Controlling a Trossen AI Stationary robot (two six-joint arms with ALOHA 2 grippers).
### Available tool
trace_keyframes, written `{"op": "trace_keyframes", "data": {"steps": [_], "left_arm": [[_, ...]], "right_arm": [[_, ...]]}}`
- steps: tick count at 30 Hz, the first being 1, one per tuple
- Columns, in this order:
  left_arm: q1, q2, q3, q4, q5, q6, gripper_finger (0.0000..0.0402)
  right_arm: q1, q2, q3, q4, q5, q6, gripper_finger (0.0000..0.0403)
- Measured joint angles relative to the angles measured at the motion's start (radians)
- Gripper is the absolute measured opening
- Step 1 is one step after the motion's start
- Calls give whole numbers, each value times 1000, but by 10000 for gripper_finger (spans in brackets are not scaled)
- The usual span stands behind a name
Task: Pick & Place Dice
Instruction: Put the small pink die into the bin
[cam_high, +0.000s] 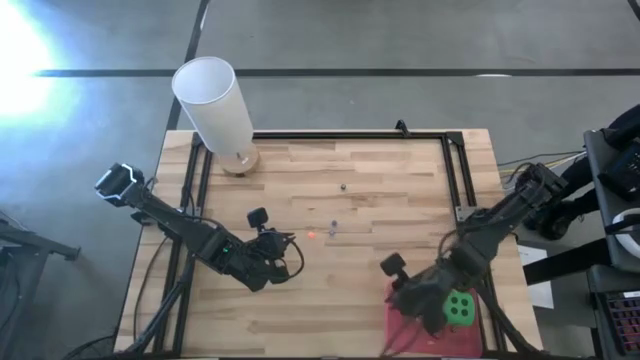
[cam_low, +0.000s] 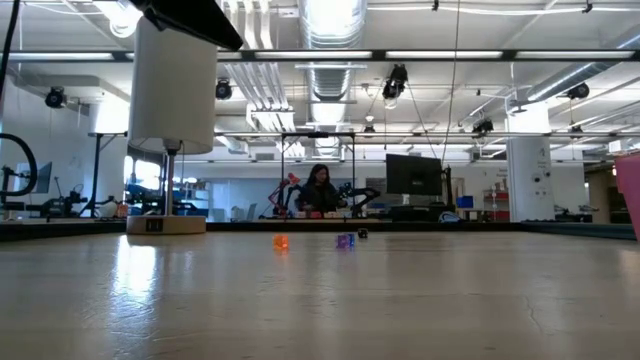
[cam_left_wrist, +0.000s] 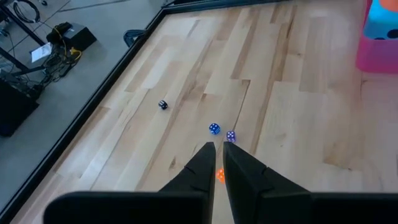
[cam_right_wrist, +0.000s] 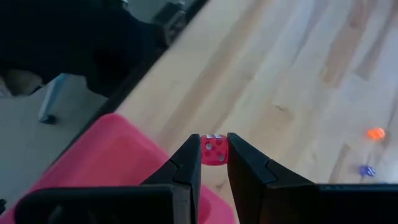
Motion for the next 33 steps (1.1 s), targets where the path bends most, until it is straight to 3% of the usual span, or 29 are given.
{"op": "trace_keyframes", "data": {"steps": [7,11,17,33], "left_arm": [[0,0,0,9,0,-19,36],[0,0,0,9,0,-19,36],[-1,0,0,9,1,-19,36],[-1,0,0,33,3,-18,36]], "right_arm": [[74,-12,-3,-1,-3,7,54],[90,-13,-11,1,-78,27,54],[97,-13,-20,-2,-102,31,55],[92,-10,-22,-76,-108,41,107]]}}
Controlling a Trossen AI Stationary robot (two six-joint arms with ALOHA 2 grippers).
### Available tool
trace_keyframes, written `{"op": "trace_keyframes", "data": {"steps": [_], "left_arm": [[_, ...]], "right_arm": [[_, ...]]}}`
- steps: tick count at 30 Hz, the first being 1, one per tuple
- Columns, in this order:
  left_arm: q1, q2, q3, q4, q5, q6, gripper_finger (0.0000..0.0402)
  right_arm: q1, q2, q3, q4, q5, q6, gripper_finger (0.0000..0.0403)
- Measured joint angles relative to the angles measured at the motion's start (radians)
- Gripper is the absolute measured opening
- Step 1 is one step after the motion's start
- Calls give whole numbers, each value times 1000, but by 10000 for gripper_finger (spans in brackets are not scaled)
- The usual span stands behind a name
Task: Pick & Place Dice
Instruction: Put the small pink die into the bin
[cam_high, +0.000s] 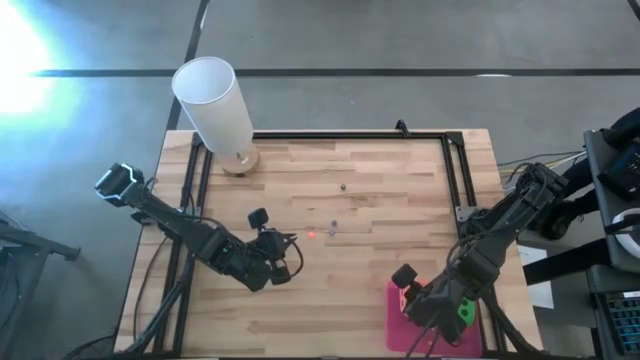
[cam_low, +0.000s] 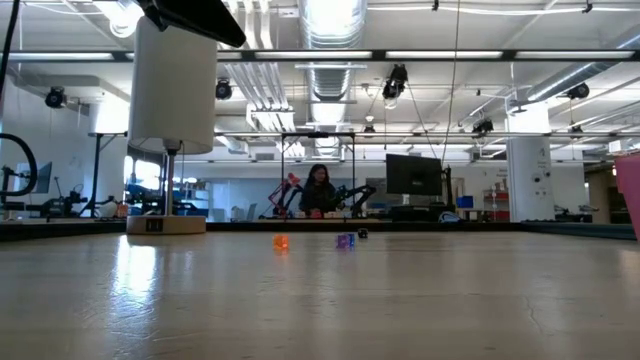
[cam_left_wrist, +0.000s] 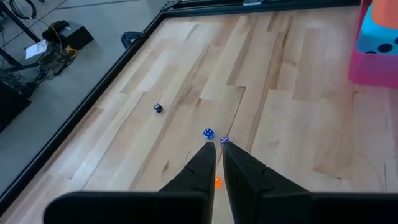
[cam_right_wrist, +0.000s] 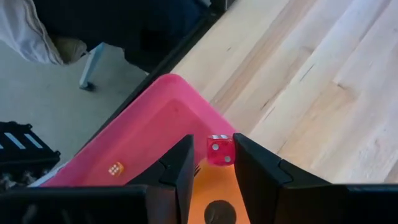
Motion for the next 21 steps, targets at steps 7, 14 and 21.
{"op": "trace_keyframes", "data": {"steps": [7,14,21], "left_arm": [[0,0,0,0,0,3,35],[0,0,0,0,-1,3,35],[0,0,0,0,-2,3,35]], "right_arm": [[0,-2,0,-47,-14,9,94],[0,-2,11,-47,-14,12,82],[-1,-2,36,-42,-14,20,78]]}}
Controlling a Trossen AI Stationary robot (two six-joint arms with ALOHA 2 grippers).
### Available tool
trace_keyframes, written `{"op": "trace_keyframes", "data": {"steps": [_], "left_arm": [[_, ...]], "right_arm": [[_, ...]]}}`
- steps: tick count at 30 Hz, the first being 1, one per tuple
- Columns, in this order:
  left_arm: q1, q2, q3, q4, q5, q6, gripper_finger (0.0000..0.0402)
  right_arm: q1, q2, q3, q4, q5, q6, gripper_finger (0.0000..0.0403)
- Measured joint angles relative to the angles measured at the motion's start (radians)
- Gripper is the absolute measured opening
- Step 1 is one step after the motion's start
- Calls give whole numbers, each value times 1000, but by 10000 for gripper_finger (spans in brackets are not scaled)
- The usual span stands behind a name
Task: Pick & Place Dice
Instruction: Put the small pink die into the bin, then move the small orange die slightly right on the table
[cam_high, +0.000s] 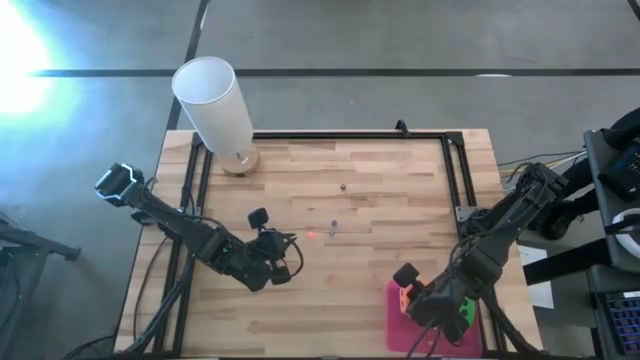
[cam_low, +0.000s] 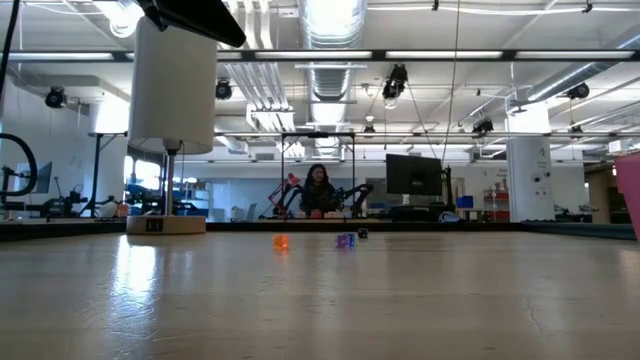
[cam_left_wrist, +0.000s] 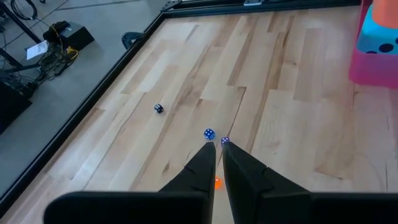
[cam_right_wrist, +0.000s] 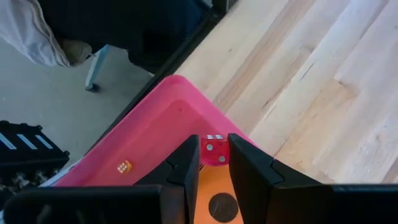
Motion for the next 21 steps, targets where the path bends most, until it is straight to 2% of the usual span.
{"op": "trace_keyframes", "data": {"steps": [8,13,21], "left_arm": [[0,0,0,0,0,0,35],[0,0,0,3,0,0,35],[0,0,0,3,0,0,35]], "right_arm": [[-2,3,-4,12,5,-5,93],[-2,3,-5,20,60,-24,104],[-2,2,-5,18,60,-27,114]]}}
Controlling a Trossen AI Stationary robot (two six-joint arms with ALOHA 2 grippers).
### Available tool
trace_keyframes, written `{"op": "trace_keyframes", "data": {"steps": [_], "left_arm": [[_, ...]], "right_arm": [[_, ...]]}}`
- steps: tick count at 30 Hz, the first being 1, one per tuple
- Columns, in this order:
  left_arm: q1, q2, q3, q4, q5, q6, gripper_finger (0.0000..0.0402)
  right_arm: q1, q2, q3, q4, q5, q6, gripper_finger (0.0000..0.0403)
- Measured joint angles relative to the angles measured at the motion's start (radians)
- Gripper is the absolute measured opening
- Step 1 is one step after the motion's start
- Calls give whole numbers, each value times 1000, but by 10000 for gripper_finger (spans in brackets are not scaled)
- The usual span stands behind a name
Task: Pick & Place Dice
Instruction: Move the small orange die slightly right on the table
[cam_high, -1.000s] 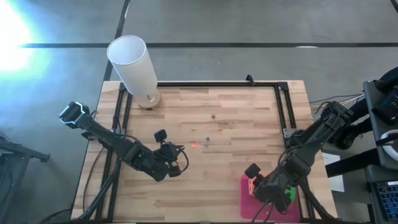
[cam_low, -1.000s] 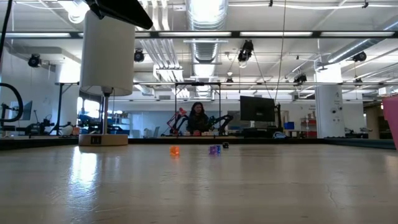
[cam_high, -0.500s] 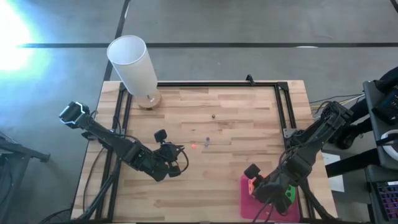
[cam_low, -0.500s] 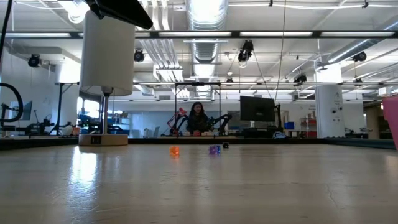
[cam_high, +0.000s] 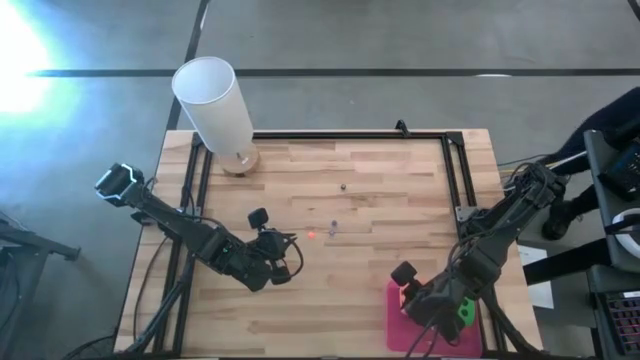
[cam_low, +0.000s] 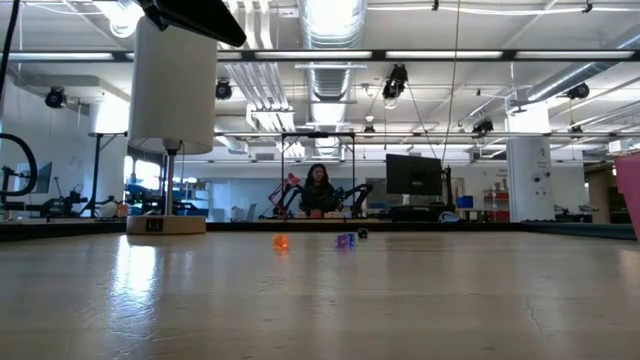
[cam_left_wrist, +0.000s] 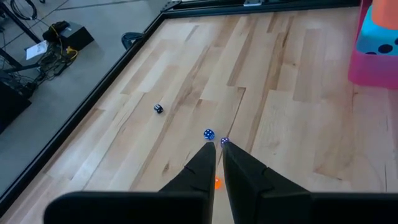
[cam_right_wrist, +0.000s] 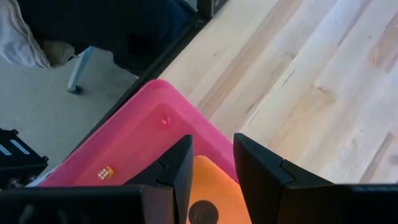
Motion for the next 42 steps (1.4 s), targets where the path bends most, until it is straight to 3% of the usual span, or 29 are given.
{"op": "trace_keyframes", "data": {"steps": [10,23,31,42], "left_arm": [[0,0,0,0,0,0,35],[0,0,0,-4,6,0,36],[2,1,-23,-7,11,-3,36],[160,2,-150,36,219,-58,36]], "right_arm": [[-43,-1,14,-1,72,-83,93],[-257,-2,-8,14,73,-171,58],[-361,-7,-116,127,73,-207,43],[-434,-166,-345,416,71,-259,44]]}}
